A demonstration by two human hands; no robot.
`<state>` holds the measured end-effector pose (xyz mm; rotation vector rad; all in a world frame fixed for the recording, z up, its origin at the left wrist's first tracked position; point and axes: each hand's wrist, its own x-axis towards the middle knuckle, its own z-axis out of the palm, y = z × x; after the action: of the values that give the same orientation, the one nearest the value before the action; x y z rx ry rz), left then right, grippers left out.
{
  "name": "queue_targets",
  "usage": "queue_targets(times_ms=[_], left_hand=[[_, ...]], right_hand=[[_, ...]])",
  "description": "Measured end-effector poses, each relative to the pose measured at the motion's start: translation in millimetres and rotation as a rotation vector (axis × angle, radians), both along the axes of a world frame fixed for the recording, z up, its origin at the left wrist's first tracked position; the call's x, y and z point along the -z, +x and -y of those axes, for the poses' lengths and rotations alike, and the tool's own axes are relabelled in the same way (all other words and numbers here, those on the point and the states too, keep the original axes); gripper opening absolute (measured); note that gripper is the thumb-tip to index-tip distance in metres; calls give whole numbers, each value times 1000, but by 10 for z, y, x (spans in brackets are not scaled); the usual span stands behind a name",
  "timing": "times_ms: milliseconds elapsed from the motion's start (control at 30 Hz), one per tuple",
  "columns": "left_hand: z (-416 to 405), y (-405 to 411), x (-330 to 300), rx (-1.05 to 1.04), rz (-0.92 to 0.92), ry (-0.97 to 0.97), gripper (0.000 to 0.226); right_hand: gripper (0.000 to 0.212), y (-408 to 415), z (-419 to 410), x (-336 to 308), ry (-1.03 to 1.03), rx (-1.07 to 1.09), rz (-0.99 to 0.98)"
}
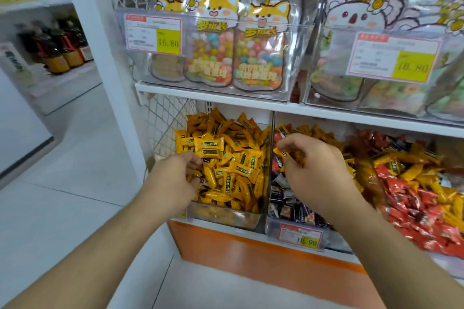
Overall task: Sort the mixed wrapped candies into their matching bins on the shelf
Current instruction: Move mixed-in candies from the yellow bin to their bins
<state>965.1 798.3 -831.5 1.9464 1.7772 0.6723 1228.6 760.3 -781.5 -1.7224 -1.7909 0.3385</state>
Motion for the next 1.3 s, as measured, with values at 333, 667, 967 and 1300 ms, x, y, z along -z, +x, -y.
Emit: queue_targets(times_ms=[333, 667, 967, 1300], left_hand=[[-249, -57, 224, 30, -158, -76, 27], [-218, -39, 239, -27, -131, -13, 19], [-11, 104, -173, 40, 95, 104, 16], [266, 500, -432, 199, 478, 55, 15]], right_hand=[[25, -173, -63, 117, 23, -92, 31], [24, -181, -2, 90, 14, -99, 30], [29, -193, -12, 105, 44, -197, 143], [6, -59, 81, 26, 63, -162, 43]])
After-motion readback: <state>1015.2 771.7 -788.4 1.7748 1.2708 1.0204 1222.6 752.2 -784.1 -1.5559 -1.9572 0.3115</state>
